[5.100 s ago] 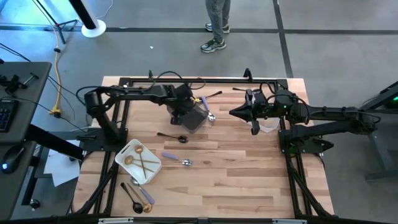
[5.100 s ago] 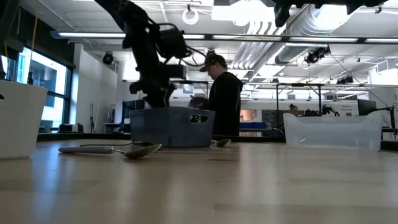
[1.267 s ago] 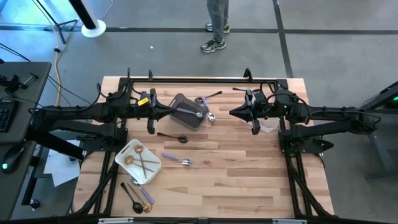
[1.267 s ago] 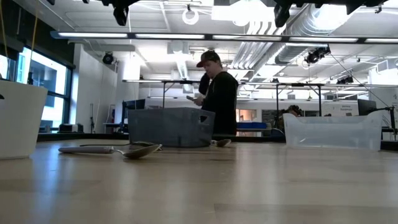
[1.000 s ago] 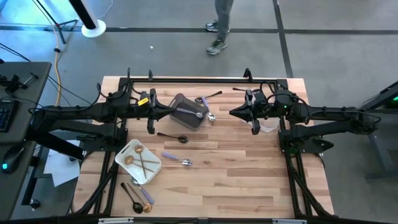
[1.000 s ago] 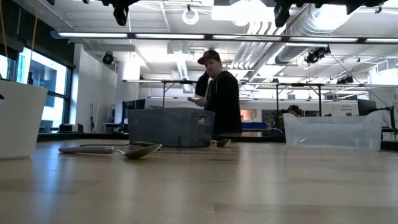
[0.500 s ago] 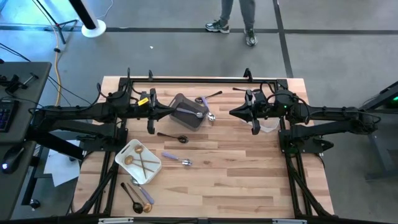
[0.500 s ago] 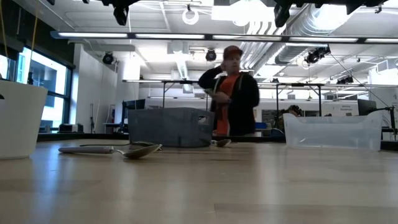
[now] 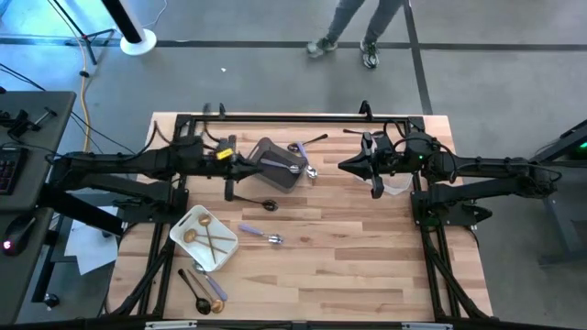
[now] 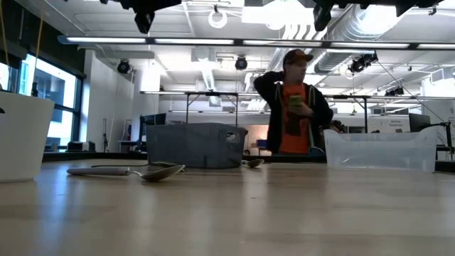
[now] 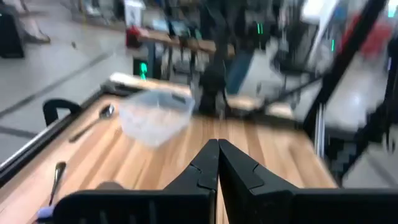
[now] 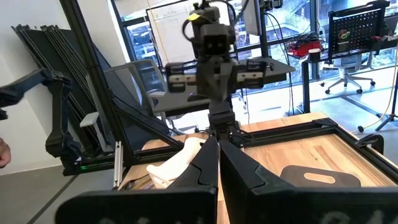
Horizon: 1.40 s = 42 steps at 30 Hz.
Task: Sort silverware by color (type)
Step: Put the center purple spoon into the black bin
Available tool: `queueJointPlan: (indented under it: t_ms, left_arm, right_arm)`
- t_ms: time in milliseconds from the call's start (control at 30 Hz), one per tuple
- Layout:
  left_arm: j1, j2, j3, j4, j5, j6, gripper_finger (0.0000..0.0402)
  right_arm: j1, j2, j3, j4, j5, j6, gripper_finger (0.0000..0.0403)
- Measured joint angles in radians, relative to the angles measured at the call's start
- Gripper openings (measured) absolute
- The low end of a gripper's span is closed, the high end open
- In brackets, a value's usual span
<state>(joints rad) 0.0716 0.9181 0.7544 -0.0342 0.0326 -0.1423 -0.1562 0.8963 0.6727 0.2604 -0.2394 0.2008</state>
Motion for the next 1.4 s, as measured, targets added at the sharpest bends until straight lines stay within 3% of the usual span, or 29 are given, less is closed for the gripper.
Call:
queueJointPlan:
  t_ms: [267,433,667,867,1200,1400]
  left_arm:
    - [-0.143,0.253,0.288,-0.515,0.001,0.259,0.0000]
    - [-0.206,0.402,0.334,-0.709,0.004,0.339,0.0000]
    - [-0.255,0.596,0.334,-0.689,0.052,0.406,0.0000]
    - [-0.288,0.706,0.334,-0.711,0.051,0.314,0.0000]
    - [-0.324,0.755,0.334,-0.644,0.036,0.241,0.0004]
    - [-0.322,0.783,0.334,-0.607,0.024,0.196,0.0031]
  right_arm:
    - [0.000,0.000,0.000,0.000,0.000,0.000,0.0000]
    - [0.000,0.000,0.000,0.000,0.000,0.000,0.0000]
    - [0.000,0.000,0.000,-0.009,0.000,0.000,0.0000]
    - [0.000,0.000,0.000,-0.031,0.000,0.000,0.0000]
    - [0.000,0.000,0.000,-0.077,0.000,-0.002,0.0000]
    - [0.000,0.000,0.000,-0.081,0.000,-0.014,0.0000]
